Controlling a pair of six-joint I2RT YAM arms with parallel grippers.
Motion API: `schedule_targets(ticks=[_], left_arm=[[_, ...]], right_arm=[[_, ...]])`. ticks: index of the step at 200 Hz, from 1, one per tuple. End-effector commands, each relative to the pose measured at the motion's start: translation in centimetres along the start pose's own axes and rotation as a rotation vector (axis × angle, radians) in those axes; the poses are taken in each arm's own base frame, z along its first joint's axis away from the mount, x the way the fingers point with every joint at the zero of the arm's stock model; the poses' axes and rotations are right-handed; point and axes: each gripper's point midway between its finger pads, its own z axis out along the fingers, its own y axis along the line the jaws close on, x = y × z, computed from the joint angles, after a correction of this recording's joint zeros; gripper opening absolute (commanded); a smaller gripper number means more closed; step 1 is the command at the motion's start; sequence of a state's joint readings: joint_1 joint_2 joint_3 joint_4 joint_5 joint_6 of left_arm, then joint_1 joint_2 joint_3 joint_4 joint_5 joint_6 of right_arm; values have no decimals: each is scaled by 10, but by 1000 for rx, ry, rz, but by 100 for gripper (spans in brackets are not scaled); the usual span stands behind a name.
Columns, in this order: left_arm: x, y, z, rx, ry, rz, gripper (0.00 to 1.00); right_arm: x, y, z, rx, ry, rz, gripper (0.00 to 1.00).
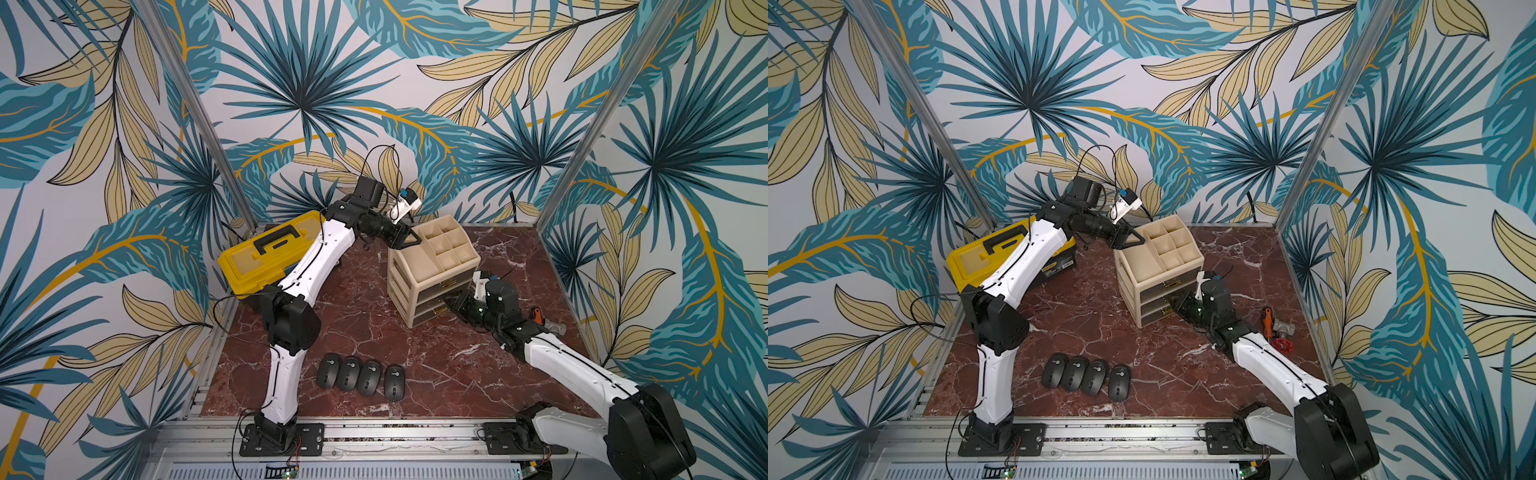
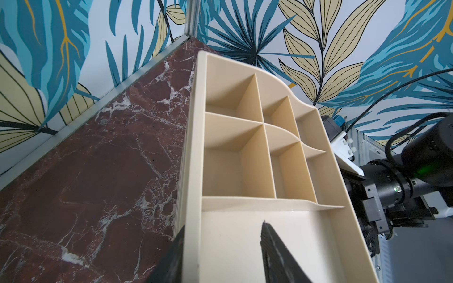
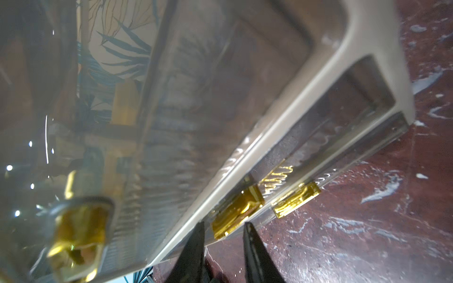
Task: Take the mice out of the drawer
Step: Close the drawer in the storage box.
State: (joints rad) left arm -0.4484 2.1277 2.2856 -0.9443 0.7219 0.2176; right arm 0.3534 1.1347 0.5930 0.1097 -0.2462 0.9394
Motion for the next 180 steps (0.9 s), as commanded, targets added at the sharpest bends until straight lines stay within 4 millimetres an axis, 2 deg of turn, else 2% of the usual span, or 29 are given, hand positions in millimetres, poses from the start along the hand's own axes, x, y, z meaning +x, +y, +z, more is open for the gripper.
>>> schedule_targets(ticks=[1,42,93,180], left_arm=[[30,-13,10,46,100,-52,47],[27,-14,7,40,90,-49,47],[29,-10,5,6,94,-45,47],[29,-10,-1,-20,90,-52,47]], right_arm=[[13,-25,-9,61,7,6,32],[25,-43,-21,21,-22,88,32],[22,-52,-29,-98,-123,187,32],[12,-47,-7,-228,-146,266,32]])
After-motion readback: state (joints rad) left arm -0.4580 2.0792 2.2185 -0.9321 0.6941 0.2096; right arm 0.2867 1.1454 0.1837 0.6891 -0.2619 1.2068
